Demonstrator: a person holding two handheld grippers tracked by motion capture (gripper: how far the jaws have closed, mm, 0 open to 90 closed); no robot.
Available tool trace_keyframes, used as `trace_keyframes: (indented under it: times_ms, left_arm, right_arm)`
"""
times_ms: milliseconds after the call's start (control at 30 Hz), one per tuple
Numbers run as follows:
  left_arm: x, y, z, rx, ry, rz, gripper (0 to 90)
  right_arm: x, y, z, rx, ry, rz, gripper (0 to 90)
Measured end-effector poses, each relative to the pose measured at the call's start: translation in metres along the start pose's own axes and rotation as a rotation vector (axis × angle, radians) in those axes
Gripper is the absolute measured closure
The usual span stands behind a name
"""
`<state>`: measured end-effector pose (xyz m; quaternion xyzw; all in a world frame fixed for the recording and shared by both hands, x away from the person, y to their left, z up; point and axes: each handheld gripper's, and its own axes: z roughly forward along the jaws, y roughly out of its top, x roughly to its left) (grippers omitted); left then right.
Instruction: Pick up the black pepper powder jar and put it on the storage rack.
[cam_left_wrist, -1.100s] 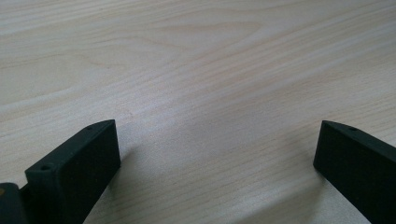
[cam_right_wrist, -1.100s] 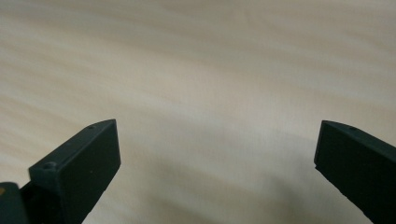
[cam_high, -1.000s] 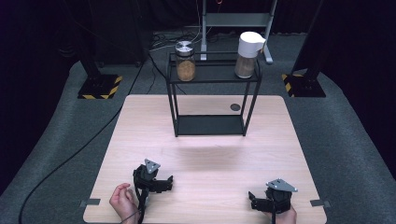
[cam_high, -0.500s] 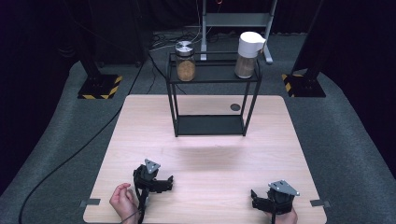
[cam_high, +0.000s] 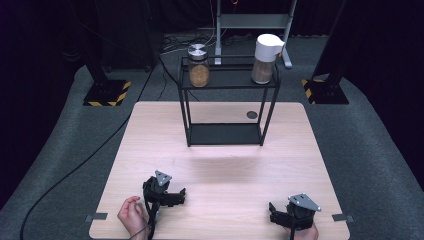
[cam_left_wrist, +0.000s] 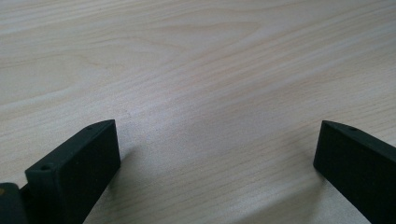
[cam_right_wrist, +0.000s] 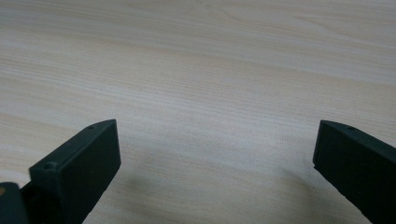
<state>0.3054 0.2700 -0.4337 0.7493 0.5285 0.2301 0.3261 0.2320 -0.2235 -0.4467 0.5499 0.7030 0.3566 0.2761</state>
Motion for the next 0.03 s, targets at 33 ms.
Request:
trace_keyframes:
  times_ms: [33]
  left_arm:
    - [0.0000, 0.0000, 0.0000, 0.000, 0.000, 0.000, 0.0]
  right_arm:
    - [0.0000, 0.0000, 0.0000, 0.000, 0.000, 0.000, 0.0]
